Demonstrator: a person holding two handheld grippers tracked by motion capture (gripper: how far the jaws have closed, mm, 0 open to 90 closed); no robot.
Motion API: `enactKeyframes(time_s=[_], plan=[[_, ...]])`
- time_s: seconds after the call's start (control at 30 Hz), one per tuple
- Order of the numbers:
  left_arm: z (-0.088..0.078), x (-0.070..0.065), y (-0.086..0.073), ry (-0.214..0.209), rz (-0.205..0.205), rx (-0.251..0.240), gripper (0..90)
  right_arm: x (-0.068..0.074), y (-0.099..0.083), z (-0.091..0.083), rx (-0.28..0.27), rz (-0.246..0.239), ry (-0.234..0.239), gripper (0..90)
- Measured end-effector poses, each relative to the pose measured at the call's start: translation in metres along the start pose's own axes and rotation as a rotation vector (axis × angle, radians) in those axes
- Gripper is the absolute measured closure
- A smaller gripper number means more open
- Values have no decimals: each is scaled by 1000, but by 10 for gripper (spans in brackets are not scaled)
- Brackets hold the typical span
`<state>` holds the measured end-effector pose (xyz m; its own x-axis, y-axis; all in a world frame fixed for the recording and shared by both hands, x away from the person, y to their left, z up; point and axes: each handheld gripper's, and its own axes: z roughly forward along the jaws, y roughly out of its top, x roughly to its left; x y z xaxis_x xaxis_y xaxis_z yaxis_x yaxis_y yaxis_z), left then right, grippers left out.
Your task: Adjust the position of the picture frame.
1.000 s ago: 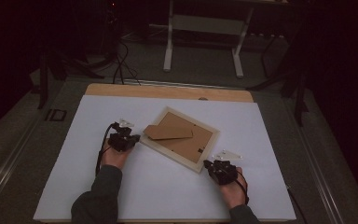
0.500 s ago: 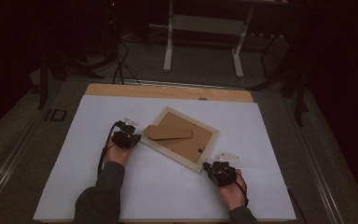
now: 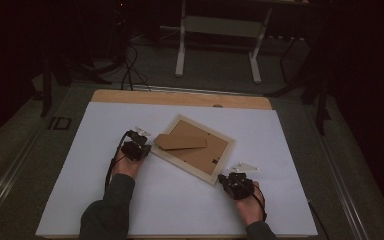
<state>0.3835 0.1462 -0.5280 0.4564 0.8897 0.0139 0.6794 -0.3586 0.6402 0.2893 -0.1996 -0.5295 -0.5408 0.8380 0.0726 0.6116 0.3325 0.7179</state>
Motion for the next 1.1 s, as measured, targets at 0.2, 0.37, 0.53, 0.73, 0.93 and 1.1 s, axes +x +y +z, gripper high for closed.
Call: enactKeyframes(time_s=[0.2,0.37,0.53,0.73,0.93,1.1], plan=[[0,0,0,-2,0,2,900,-1,1,0,3,5,3,900],[2,4,1,-26,-19,-9,900,-1,2,1,3,18,-6,899],[6,8,6,-27,-34,-22,900,-1,1,4,6,37,-15,899],[13,9,13,-33,-46,-35,900,-2,0,6,18,41,-15,897],[13,9,14,-38,-46,-24,900,-2,1,6,21,43,-14,898],[11,5,14,-10,-31,-6,900,-2,2,7,23,50,-26,900]])
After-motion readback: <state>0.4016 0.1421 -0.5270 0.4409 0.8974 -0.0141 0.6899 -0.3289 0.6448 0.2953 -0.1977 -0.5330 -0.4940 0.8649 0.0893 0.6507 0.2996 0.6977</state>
